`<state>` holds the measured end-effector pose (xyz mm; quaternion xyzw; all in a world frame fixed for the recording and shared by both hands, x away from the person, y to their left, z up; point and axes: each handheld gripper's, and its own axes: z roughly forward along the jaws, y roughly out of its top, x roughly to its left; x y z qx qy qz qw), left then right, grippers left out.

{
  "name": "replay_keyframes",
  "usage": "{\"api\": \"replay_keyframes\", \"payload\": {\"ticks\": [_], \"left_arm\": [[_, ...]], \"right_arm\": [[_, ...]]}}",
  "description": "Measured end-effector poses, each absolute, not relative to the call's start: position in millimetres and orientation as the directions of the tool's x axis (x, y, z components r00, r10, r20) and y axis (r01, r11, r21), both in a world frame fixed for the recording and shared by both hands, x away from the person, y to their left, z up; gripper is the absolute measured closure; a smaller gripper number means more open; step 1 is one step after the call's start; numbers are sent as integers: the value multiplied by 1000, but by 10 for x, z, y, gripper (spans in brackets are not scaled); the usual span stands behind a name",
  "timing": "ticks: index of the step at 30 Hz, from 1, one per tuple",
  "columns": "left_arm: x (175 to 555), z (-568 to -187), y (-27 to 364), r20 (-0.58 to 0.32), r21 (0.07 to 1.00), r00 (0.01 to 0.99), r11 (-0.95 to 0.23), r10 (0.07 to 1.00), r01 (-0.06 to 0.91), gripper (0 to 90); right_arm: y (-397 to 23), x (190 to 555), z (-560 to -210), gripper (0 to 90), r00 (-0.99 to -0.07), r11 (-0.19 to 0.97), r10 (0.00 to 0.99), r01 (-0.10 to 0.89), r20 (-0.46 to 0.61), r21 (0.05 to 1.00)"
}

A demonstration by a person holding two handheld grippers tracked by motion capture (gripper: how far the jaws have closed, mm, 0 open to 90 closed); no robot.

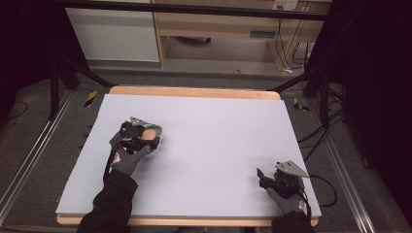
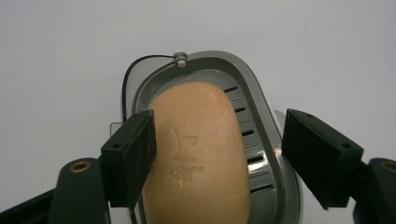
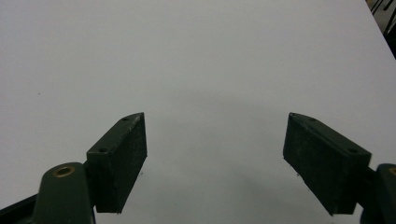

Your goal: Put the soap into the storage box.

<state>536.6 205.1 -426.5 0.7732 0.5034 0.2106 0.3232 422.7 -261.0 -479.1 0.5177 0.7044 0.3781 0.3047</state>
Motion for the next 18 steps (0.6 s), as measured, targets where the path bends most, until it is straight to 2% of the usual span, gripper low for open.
{"api": "replay_keyframes", "payload": {"ticks": [18], "left_arm": [[5033,-4187,2110,-13,760,491,-311,871,571,220]], "right_arm": [[-2607,4227,-4792,214,-276,176,960,502,-36,847]]}}
